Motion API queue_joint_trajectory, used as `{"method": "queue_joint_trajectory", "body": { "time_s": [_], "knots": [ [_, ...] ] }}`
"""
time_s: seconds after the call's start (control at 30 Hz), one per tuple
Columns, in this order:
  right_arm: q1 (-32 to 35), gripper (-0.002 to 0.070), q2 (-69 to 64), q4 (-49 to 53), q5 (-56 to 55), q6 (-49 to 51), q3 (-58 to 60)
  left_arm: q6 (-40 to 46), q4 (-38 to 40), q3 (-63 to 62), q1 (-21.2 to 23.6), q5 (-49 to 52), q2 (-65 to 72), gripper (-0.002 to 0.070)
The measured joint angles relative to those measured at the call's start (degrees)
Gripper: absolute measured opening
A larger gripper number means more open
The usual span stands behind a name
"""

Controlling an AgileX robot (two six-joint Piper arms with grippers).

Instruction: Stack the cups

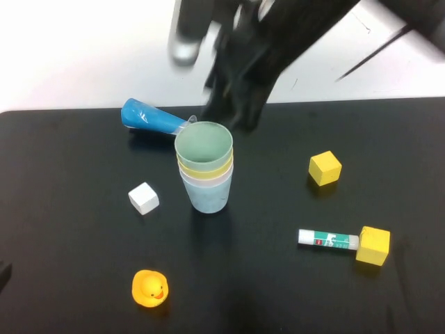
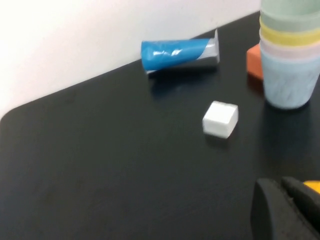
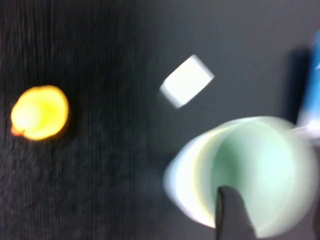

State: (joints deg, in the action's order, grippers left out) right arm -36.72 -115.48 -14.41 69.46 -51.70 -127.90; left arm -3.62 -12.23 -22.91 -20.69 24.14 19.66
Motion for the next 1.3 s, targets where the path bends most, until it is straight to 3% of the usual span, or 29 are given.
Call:
{"method": "queue_joint_trajectory", "body": {
  "time_s": [0.2, 0.33, 0.5, 0.63, 1.0, 1.17, 1.3],
  "knots": [
    [0.0, 0.0081, 14.6, 10.1, -0.3, -0.2, 0.0, -0.1, 3.7, 0.0, 0.0, -2.8, -1.7, 0.0],
    [0.0, 0.0014, 23.5, 19.0, 0.3, 3.1, 0.0, -0.1, 4.1, 0.3, 0.0, -3.6, -3.2, 0.0],
    [0.0, 0.0, 34.8, 26.1, 0.3, 7.7, 6.7, -0.1, 5.5, 3.8, 0.0, -8.1, -8.0, 0.0],
    [0.0, -0.0001, 44.1, 27.1, -0.5, 11.6, 19.5, -0.1, 5.7, 6.9, 0.0, -10.6, -12.8, 0.0],
    [0.0, -0.0001, 73.1, 28.3, -22.1, 28.6, 73.8, -0.1, 5.7, 9.8, 0.0, -13.5, -15.4, 0.0],
    [0.0, -0.0001, 85.3, 28.3, -28.4, 36.1, 92.6, 0.0, 5.7, 11.3, 0.0, -11.2, -15.4, 0.0],
    [0.0, -0.0001, 92.8, 28.3, -29.1, 38.1, 100.7, 0.0, 5.7, 14.2, 0.0, -11.1, -15.4, 0.0]
  ]
}}
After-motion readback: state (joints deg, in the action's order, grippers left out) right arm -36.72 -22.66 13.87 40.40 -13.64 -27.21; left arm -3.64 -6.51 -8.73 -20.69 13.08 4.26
